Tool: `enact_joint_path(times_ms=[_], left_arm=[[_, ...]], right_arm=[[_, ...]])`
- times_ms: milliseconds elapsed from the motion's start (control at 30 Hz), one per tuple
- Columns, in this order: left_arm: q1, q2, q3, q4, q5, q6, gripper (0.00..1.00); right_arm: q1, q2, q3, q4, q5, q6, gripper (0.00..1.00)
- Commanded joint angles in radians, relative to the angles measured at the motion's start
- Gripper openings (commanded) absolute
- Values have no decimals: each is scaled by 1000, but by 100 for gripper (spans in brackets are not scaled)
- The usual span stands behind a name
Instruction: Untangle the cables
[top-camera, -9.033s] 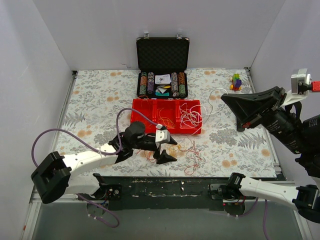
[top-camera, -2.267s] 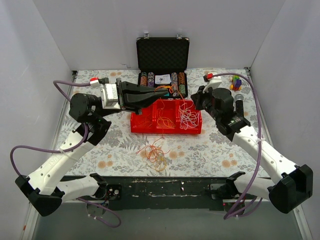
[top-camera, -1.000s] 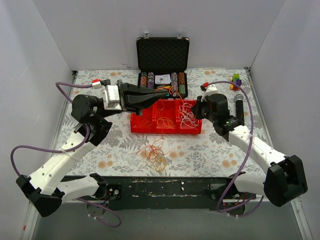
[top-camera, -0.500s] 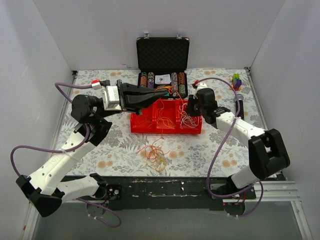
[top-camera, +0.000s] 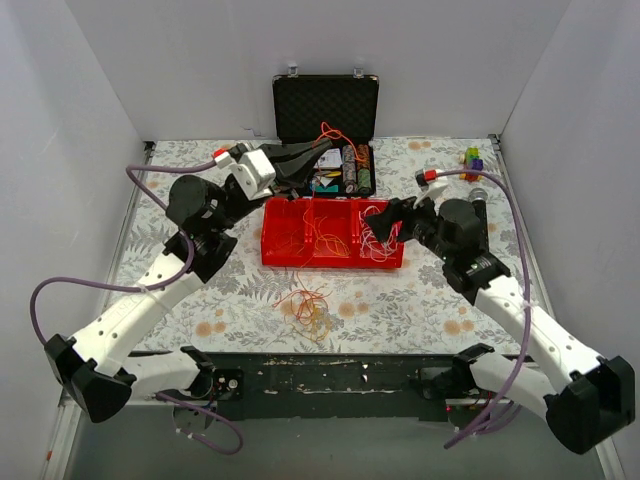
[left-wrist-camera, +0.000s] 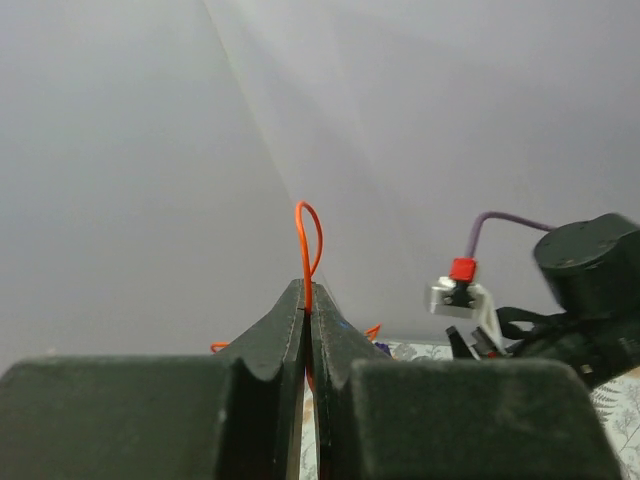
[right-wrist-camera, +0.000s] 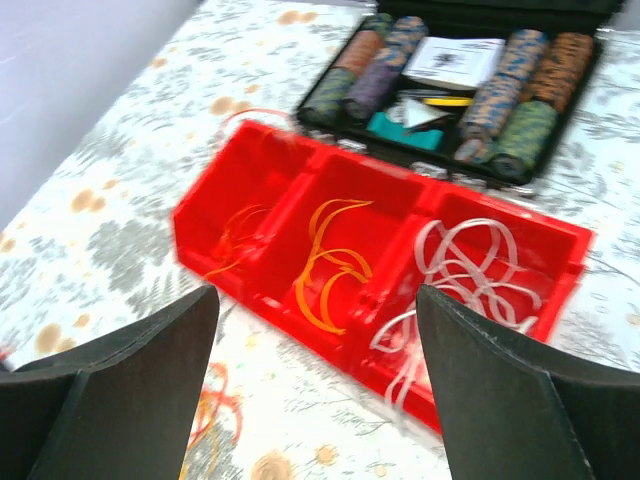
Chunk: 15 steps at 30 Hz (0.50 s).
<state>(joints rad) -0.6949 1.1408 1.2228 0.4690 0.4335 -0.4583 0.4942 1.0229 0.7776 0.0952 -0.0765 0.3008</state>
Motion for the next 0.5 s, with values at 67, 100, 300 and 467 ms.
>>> enact_joint_path(times_ms=[67,100,300,467], left_arm=[[6,14,76,-56,-18,26,0],[6,19,86,-62,-10,24,0],[6,45,142,-92,20,49,0],[5,42,135,-89,30,58,0]], right_arm=[[186,-122,-98,64,-53,-18,89],[235,-126,-113,67,-28,-34,89],[460,-90,-207,153,72,-8,89],[547,-63,-267,245,142,44,88]])
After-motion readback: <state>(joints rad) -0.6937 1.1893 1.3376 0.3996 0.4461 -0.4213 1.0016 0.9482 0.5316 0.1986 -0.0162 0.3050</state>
